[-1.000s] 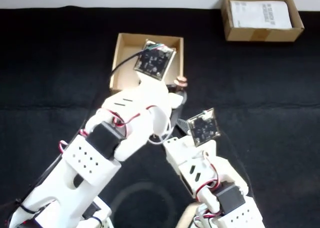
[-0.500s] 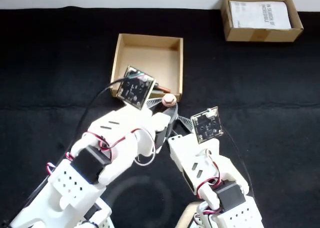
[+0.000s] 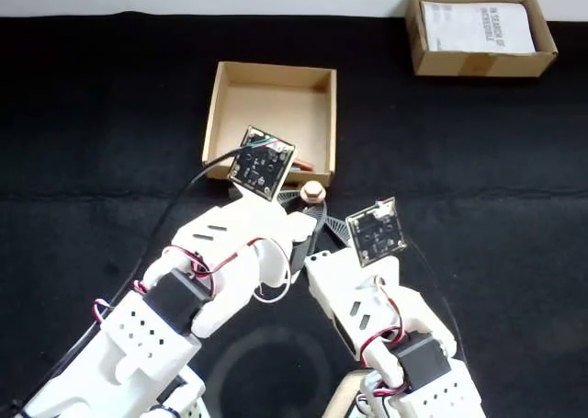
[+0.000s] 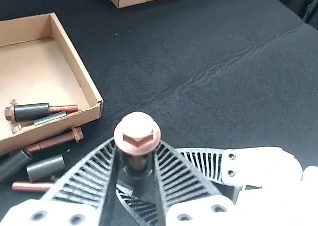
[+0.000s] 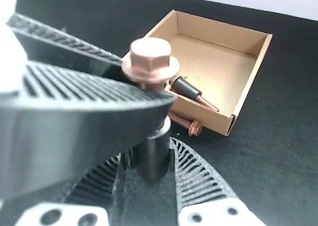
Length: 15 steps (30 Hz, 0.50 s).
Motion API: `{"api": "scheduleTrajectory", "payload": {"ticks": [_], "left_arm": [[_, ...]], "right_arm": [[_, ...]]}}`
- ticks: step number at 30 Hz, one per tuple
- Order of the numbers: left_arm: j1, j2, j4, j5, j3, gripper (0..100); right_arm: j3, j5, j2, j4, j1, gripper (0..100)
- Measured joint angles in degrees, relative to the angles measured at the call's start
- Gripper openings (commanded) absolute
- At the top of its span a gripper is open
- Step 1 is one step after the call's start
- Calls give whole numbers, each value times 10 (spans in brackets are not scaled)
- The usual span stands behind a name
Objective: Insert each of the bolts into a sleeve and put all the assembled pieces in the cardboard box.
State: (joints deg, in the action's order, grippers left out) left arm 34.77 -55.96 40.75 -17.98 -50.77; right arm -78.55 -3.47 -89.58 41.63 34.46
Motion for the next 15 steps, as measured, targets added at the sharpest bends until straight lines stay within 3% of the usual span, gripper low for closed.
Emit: {"api": "scheduleTrajectory", "payload": {"ticks": [3,7,11,15], "left_arm": [[-2,-3,65,-1,23,236],[-1,-33,197,1,87,244],[-3,-69,306,0,133,200],[0,-126,379,1,146,86]], "right_arm": [[0,0,0,0,2,7],[0,22,0,0,2,7],[0,26,0,-4,-8,7],[0,26,7,-33,-51,7]]}}
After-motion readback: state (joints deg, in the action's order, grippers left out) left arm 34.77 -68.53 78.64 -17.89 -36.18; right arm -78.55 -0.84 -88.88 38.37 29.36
